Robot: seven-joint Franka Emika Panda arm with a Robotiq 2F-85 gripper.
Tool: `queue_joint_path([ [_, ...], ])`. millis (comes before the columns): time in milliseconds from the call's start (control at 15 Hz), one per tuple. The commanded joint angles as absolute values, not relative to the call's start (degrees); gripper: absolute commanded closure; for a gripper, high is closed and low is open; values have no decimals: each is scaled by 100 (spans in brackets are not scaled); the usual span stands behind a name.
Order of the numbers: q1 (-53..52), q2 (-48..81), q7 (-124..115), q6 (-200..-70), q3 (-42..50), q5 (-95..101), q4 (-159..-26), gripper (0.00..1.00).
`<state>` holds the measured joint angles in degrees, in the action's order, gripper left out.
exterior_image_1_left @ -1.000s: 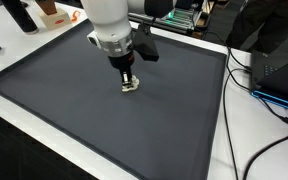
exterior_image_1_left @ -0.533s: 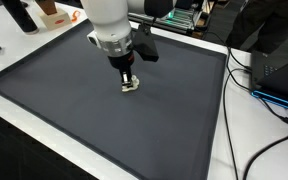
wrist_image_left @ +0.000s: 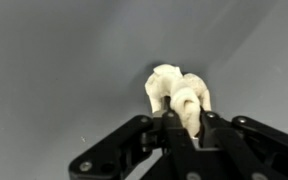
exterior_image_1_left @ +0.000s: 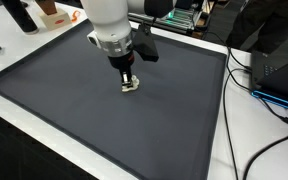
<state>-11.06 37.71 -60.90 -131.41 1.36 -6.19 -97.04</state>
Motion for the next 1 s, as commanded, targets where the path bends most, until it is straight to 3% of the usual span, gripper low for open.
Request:
queue_joint_path([
  [0,-1077,3843,-6065,-13117,96,-700,-9690,53],
  [467,-1000,3785,-5871,-13113,-33,-825,-9703,1],
  [933,-997,3471,-5337,-13088,-45,-680,-9820,0],
])
